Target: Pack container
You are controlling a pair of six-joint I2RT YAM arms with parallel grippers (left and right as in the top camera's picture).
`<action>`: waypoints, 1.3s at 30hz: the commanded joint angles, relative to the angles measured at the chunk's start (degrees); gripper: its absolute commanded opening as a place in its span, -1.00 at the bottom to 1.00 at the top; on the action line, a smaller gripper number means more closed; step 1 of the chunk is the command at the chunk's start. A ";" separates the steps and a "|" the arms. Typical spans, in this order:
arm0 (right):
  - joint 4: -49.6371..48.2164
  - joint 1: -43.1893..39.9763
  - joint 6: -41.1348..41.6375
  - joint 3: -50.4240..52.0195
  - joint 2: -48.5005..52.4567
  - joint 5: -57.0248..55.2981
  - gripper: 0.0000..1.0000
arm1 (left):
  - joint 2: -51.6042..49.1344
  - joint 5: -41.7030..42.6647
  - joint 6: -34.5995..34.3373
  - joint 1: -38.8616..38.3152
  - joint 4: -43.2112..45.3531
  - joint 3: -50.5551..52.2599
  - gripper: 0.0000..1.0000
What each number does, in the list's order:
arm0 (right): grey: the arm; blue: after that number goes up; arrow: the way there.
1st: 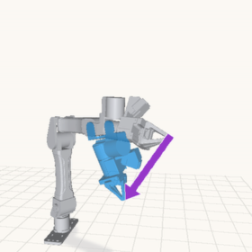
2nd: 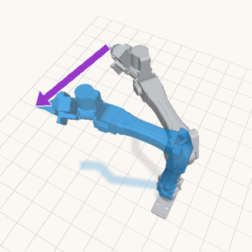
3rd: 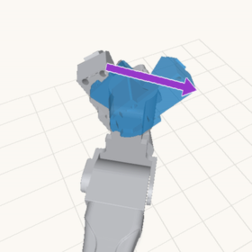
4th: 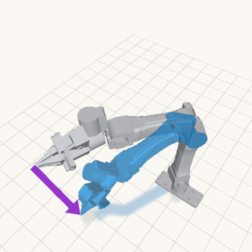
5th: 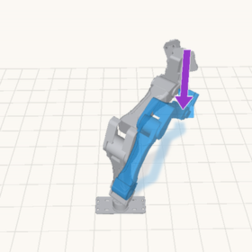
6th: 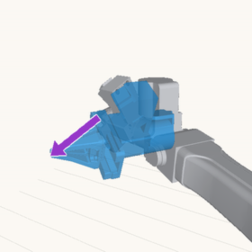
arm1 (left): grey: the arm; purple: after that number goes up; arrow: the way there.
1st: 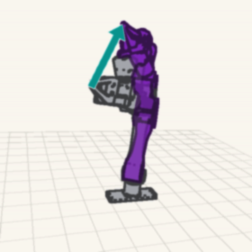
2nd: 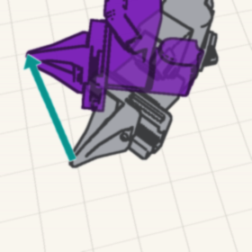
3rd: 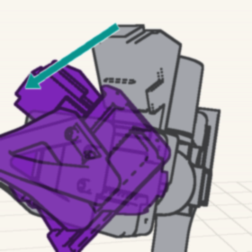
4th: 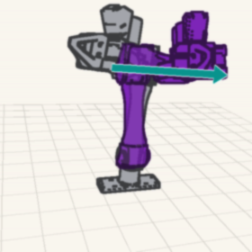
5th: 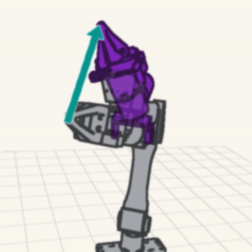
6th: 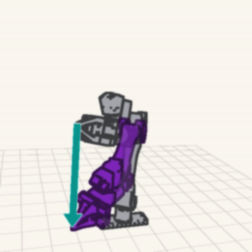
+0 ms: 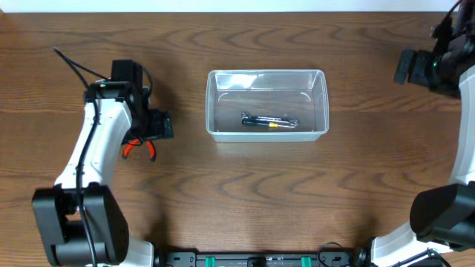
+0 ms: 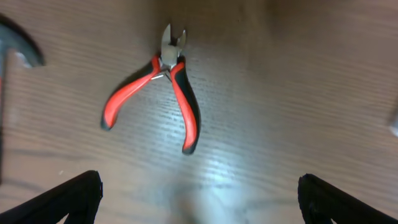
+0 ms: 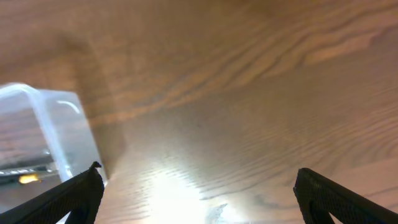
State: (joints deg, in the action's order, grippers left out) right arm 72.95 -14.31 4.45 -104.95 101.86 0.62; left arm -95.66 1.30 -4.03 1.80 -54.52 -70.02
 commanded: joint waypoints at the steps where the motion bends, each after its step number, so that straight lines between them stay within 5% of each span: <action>1: -2.16 0.04 0.57 5.03 0.15 1.57 0.99 | -2.54 0.07 0.57 0.87 1.57 2.40 0.97; 12: -8.70 0.26 0.59 16.63 0.15 2.84 0.99 | -8.13 2.32 -3.39 1.44 6.36 2.58 0.97; 39: -8.48 0.42 -1.79 16.90 0.15 2.82 0.99 | -15.32 2.34 -7.26 1.40 12.46 2.80 0.97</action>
State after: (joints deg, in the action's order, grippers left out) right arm 64.31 -14.33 3.64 -88.40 101.86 3.03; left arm -109.71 3.29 -10.57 2.96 -42.04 -67.68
